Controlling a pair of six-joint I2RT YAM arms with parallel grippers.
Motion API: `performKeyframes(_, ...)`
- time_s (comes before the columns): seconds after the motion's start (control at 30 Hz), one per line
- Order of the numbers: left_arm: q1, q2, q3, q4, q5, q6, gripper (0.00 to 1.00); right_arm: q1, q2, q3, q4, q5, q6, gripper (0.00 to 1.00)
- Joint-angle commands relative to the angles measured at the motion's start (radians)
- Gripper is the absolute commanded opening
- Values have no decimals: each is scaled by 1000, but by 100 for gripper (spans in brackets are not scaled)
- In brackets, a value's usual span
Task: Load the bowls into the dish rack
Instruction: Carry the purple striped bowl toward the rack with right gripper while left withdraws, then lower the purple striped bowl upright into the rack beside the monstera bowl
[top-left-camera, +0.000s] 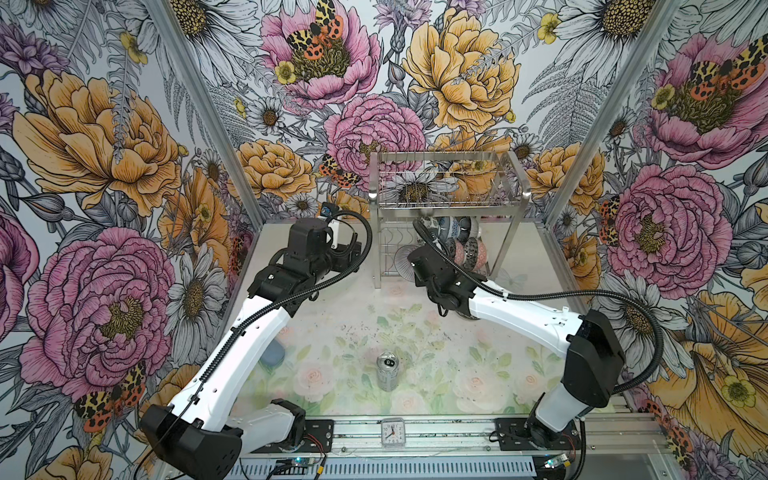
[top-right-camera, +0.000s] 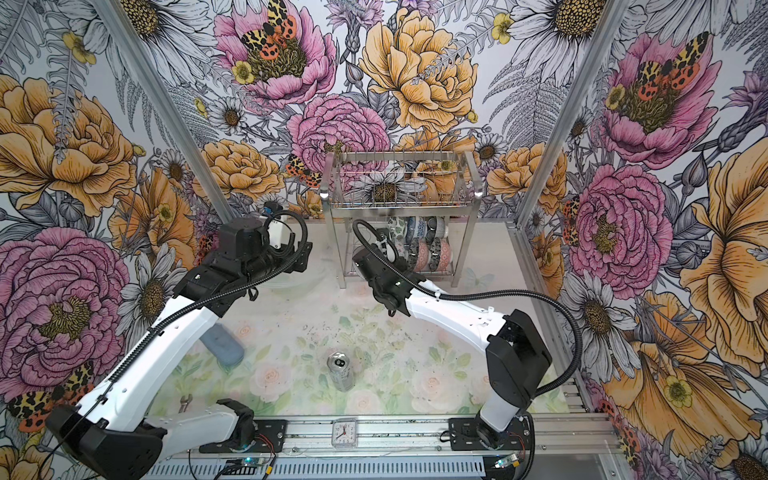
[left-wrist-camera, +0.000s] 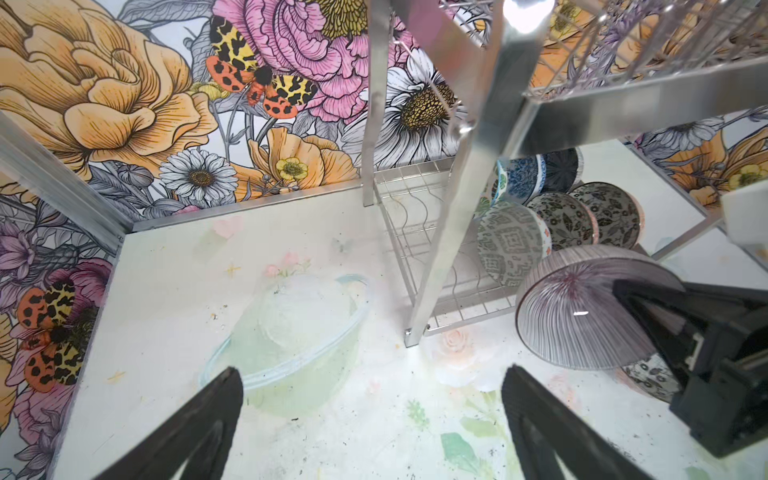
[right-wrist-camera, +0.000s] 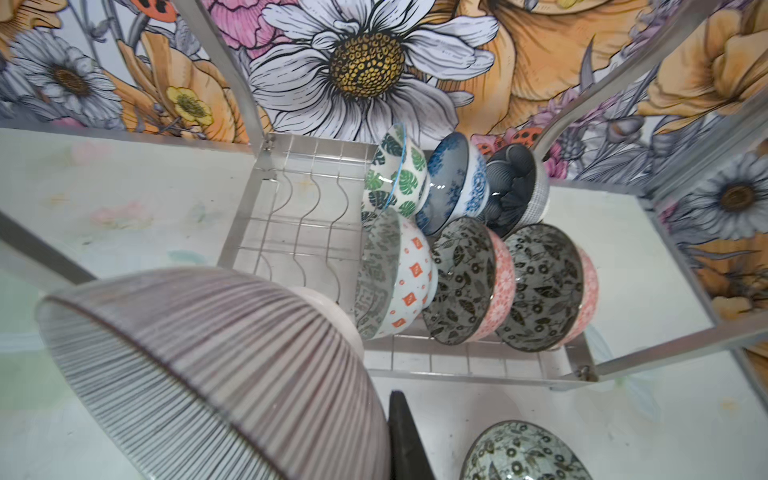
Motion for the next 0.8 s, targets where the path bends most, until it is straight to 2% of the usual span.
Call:
performKeyframes(0.0, 42, -2, -42, -10, 82, 48, 99, 14, 57, 98, 44, 189, -74, 0)
performKeyframes(0.2, 76, -12, -111, 81, 176, 53, 99, 7, 212, 222, 46, 299, -136, 0)
performKeyframes(0.4, 117, -24, -160, 140, 285, 90, 99, -6, 344, 328, 51, 324, -182, 0)
performKeyframes(0.77, 148, -42, -168, 163, 332, 97, 99, -93, 524, 505, 90, 358, -266, 0)
